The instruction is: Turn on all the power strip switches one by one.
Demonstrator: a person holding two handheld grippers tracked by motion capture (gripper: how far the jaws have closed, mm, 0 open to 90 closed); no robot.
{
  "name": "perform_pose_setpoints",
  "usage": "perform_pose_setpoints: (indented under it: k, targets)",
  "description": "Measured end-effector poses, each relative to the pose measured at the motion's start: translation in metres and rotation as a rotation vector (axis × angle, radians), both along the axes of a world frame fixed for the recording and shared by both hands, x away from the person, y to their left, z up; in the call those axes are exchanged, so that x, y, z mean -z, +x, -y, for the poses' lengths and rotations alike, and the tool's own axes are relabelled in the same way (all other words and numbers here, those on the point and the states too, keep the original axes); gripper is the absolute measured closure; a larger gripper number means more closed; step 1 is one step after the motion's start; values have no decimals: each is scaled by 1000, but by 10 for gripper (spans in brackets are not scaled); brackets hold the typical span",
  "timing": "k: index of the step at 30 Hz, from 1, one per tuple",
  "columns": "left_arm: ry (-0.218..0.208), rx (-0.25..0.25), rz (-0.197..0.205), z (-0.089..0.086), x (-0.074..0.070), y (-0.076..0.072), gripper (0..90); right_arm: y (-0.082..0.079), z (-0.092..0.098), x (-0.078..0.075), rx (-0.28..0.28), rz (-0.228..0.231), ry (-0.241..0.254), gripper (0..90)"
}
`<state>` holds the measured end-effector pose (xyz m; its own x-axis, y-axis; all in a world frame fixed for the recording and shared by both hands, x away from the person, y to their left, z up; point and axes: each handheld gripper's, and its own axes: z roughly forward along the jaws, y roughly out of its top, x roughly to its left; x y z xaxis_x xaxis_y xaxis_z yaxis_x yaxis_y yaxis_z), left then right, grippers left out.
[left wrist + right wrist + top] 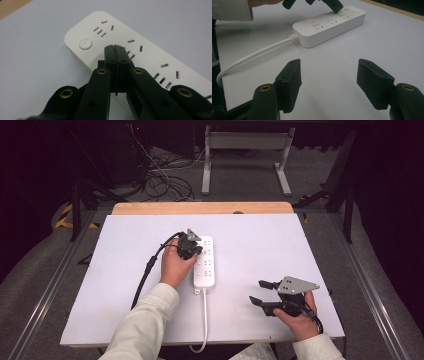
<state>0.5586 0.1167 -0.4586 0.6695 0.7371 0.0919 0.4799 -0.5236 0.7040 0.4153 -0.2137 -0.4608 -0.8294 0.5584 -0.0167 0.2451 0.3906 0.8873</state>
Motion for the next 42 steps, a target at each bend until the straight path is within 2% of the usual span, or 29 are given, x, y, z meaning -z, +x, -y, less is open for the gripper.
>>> perform_pose_setpoints:
  k: [2, 7, 10, 17, 22, 23, 24, 25, 26, 27, 33, 42]
  targets:
    - [11, 1, 7, 1, 0, -1, 900, 0, 0, 0, 0, -1, 3, 370]
    - [-5, -18, 18, 1, 3, -3, 900, 0, -1, 0, -4, -2, 1, 370]
    - [6, -17, 24, 2, 2, -3, 900, 0, -1, 0, -8, -1, 0, 370]
    - [-15, -20, 2, 0, 3, -2, 900, 0, -1, 1, -9, -6, -1, 369]
    - [-1, -21, -1, 2, 2, -1, 900, -1, -3, 1, -18, -7, -4, 368]
    - [-7, -24, 1, 0, 0, -1, 900, -1, -3, 1, -15, -5, -3, 367]
    - [0, -47, -2, -2, -4, -1, 900, -1, -3, 1, -15, -5, -3, 367]
    - [-88, -39, 12, -8, -14, -1, 900, -1, -2, 1, -12, -5, 1, 367]
    - [-128, -32, 24, -10, -20, -2, 900, -1, -1, 0, -10, -5, 2, 367]
    - [-142, -23, 34, -11, -26, -3, 900, -1, -1, 1, -9, -4, 1, 367]
    - [-124, 12, 69, -8, -42, -6, 900, 0, -3, 1, -11, -7, -2, 367]
    - [-115, -8, 60, -16, -42, -2, 900, 0, -3, 1, -9, -6, 1, 367]
